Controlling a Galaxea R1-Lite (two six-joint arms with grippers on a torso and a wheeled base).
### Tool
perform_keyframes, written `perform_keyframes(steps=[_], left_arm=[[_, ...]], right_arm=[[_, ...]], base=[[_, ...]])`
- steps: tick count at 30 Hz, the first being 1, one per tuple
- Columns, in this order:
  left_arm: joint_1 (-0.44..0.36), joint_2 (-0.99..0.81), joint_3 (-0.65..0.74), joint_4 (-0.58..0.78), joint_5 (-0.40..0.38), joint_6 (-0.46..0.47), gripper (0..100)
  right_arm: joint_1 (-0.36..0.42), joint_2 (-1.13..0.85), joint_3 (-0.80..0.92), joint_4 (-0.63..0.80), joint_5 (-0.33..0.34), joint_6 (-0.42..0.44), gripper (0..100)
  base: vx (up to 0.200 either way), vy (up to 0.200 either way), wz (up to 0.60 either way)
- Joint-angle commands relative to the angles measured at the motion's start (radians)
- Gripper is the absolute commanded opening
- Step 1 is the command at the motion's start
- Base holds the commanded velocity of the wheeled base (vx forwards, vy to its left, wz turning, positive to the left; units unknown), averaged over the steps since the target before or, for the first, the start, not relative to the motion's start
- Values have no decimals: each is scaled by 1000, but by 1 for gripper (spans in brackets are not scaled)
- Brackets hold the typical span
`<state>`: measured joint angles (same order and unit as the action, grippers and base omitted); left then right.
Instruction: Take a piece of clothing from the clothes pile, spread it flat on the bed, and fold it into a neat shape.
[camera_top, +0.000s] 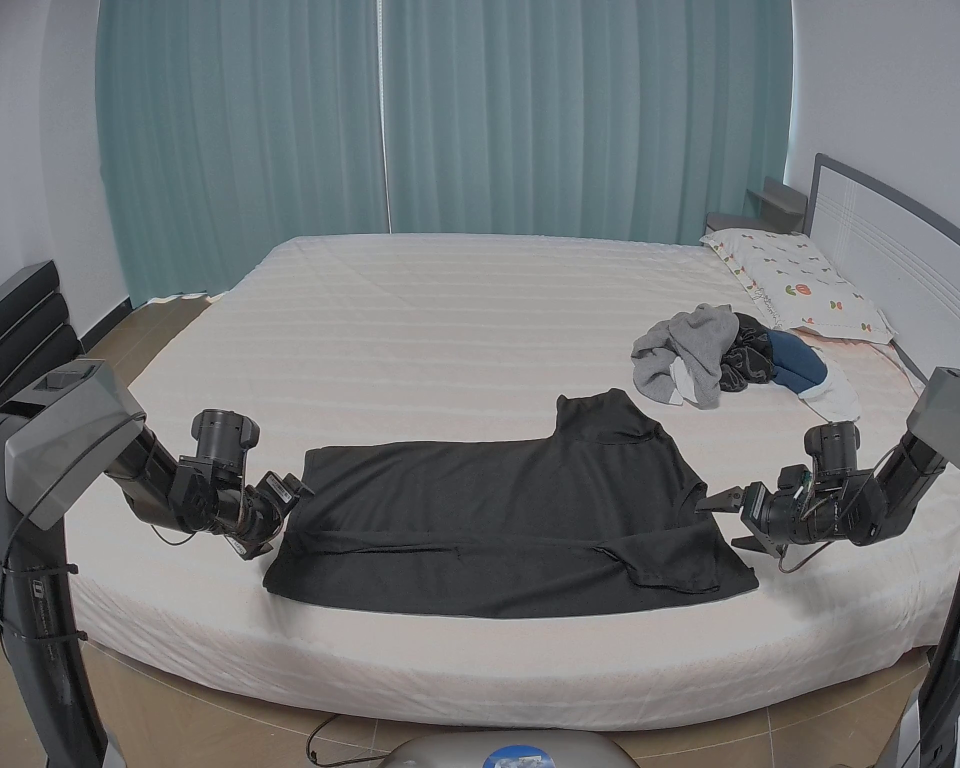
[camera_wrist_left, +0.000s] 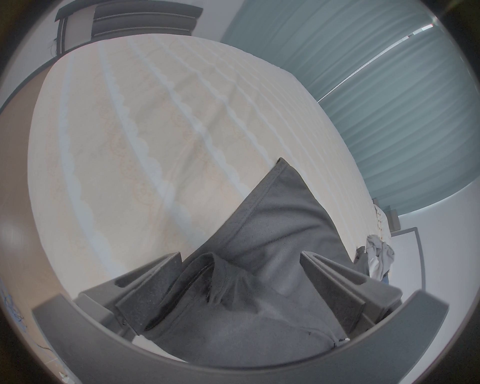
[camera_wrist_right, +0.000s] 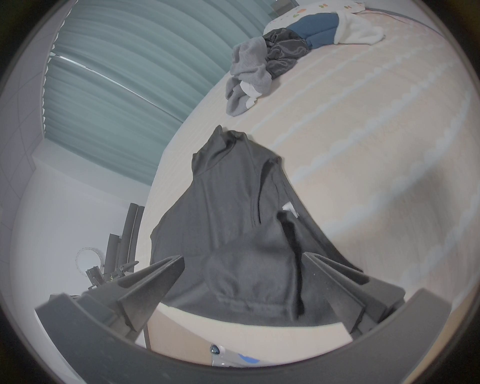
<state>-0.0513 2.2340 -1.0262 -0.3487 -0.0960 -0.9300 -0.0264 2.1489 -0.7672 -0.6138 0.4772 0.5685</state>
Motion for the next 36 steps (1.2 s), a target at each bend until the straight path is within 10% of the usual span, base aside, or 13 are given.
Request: perform_keyframes(steps=[1, 25, 26, 36], left_arm=[[28, -111, 110, -13, -82, -35, 100], [64, -94, 166, -26, -125, -56, 100], [65, -93, 166, -26, -125, -56, 100], [74, -90, 166, -26, -125, -55, 100]], right_arm=[[3, -40, 103, -43, 14, -21, 100], [31, 109, 123, -182, 20, -48, 100], [33, 115, 126, -182, 20, -56, 0], [11, 101, 158, -182, 6, -76, 0]], base=[[0, 0, 0], [0, 0, 0], [0, 0, 0], [0, 0, 0]])
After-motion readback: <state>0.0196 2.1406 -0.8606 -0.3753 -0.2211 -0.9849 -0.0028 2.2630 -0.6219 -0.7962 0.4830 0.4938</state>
